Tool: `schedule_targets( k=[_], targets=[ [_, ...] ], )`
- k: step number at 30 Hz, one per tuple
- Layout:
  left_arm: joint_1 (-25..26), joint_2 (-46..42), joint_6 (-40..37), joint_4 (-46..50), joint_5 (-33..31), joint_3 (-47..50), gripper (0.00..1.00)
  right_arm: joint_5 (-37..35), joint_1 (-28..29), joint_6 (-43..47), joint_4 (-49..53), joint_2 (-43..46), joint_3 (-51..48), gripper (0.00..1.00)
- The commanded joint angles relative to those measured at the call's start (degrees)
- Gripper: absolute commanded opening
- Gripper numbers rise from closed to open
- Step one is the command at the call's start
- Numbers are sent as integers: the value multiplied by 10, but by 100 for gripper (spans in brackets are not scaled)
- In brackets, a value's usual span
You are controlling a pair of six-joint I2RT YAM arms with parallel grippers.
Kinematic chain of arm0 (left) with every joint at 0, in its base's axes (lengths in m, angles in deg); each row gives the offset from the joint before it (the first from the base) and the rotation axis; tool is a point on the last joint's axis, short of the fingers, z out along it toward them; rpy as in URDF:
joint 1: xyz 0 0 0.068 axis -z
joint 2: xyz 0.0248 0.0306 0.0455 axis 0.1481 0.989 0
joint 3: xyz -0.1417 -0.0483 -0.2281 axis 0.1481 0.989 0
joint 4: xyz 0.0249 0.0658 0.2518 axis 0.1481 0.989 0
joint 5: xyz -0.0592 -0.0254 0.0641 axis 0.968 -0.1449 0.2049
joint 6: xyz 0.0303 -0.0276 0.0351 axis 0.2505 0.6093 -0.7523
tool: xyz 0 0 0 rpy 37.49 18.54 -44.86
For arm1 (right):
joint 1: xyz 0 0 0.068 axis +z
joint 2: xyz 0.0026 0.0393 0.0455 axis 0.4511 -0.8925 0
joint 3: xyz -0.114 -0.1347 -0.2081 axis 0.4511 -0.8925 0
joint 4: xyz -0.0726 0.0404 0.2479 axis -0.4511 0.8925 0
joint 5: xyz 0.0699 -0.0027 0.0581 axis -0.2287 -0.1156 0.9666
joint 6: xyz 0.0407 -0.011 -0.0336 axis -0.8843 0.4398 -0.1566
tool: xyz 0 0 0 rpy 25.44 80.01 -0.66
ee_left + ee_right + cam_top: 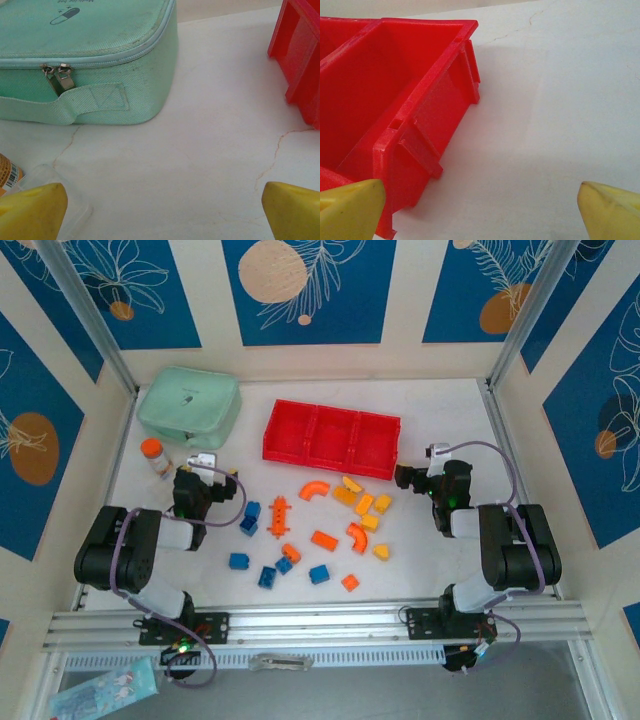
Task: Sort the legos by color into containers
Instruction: Pick up the lego from the center of the table.
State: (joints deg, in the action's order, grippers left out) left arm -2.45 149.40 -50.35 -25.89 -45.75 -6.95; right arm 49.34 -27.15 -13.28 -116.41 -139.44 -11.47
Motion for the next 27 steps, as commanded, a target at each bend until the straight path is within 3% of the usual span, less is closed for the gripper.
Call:
schedule_targets(
  k=[1,18,23,27],
  targets=[
    [-8,0,-6,-2,13,-8,99,-1,3,6,-10,3,9,99],
    [-8,-10,0,-46,2,18,99,10,-2,3,-12,6,8,99],
    [-8,-45,7,-96,-19,62,99,17,-2,5,29,59,5,99],
    [-8,-104,7,-51,-19,67,99,10,-2,-3,86,103,15,99]
  ],
)
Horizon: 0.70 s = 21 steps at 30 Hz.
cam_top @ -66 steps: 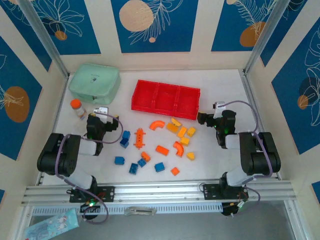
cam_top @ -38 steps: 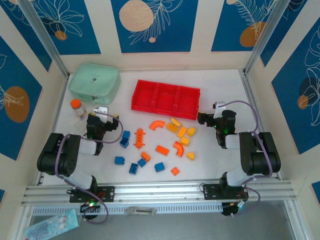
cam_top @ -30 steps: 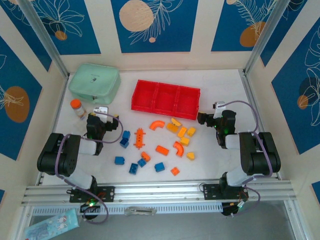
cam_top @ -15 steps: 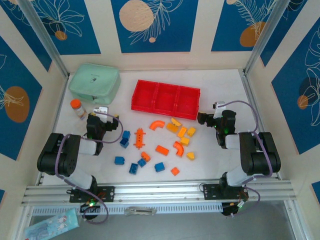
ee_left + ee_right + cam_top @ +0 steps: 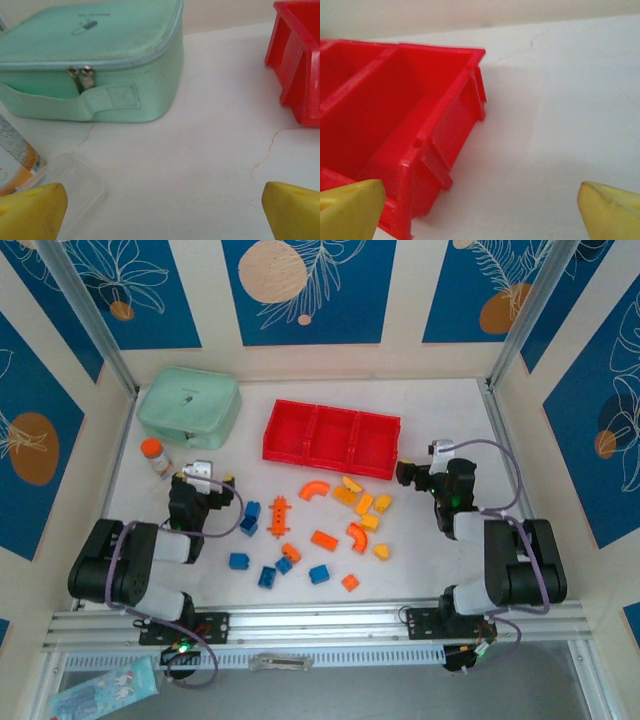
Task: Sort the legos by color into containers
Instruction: Pick up the lego from the center of the table.
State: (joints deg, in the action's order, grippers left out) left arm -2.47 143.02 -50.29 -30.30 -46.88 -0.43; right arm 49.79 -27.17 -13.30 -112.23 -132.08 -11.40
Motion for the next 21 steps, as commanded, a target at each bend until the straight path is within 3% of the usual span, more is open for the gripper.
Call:
schedule_targets(
  k=[1,7,10,12,16,21],
  targets=[
    [-8,-62,8,24,-7,-2,99,2,-3,-7,65,45,20,99],
    [-8,-201,73,234,10,-61,99,15,-13,-73,208,130,70,99],
    [-8,-240,120,301,30,-92,99,-36,-19,-199,350,142,136,99],
    [-8,-254,173,331,34,-110,99,-31,-30,-248,428,135,167,99],
    [-9,-263,270,388,31,-129,99,59,-59,-292,456,115,174,99],
    [-10,-275,324,466,68,-147,99,63,-33,-282,492,125,190,99]
  ],
)
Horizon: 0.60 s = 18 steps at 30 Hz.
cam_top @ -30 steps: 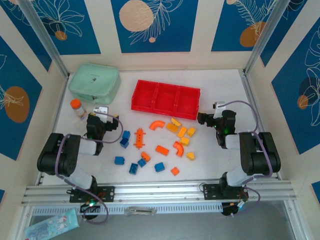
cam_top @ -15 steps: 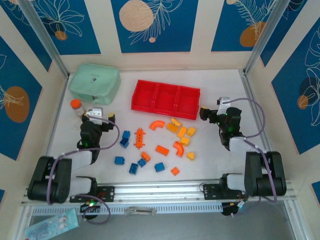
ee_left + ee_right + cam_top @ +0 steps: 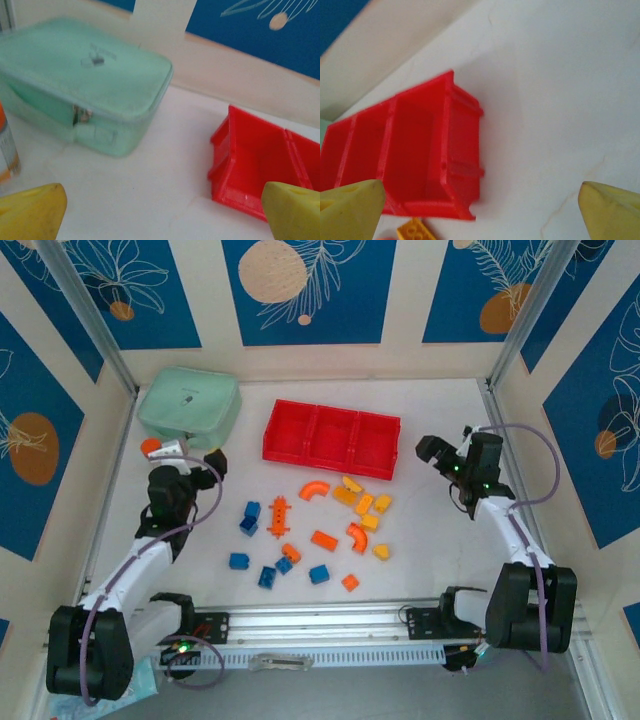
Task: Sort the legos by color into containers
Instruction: Pick up the lego from the center of the table.
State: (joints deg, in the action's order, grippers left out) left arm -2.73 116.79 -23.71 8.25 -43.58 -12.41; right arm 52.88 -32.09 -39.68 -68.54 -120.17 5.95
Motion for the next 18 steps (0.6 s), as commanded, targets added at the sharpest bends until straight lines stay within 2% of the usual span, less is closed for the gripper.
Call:
schedule_targets(
  k=[1,11,15,18],
  targets=[
    [-7,-18,62,101,44,-32,99,35,27,-11,65,7,22,99],
    [10,-79,67,324,113,-77,99,27,176,34,151,10,77,99],
    [36,-62,69,423,99,-112,99,16,240,41,175,5,89,99],
    [73,-43,66,459,79,-127,99,14,286,35,178,1,89,99]
  ],
)
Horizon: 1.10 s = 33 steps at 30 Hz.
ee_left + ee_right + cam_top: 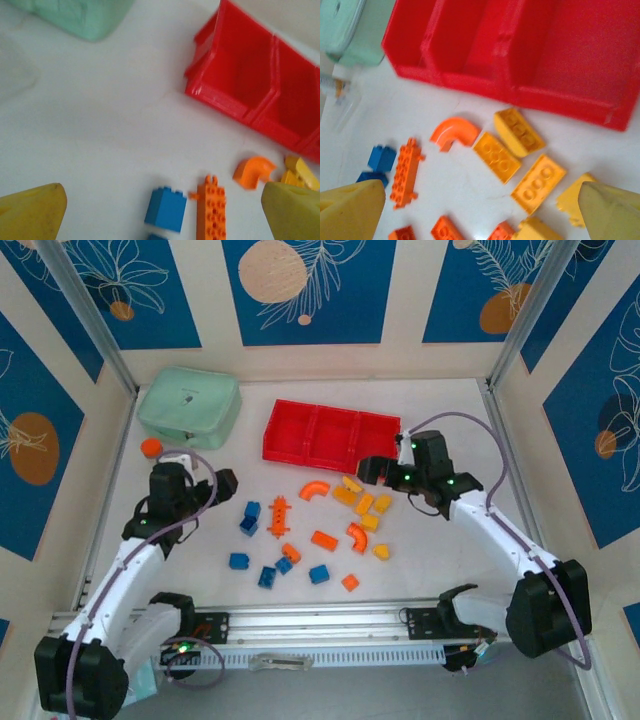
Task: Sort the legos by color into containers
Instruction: Pick up the lego from the center of the table.
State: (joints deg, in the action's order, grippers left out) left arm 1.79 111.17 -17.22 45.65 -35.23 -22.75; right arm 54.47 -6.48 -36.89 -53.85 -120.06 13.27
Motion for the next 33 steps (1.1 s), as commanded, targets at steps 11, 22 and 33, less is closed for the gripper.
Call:
schedule_targets(
  k=[11,22,33],
  targets=[
    [131,181,-64,116,-61,-99,96,-15,184,-11,-29,-46,-4,99],
    [160,368,-118,157,-97,-188,85,-48,232,-17,-55,-86,9,99],
    [160,450,-127,150,-93,-215,62,-56,233,-10,-53,-84,5,99]
  ],
)
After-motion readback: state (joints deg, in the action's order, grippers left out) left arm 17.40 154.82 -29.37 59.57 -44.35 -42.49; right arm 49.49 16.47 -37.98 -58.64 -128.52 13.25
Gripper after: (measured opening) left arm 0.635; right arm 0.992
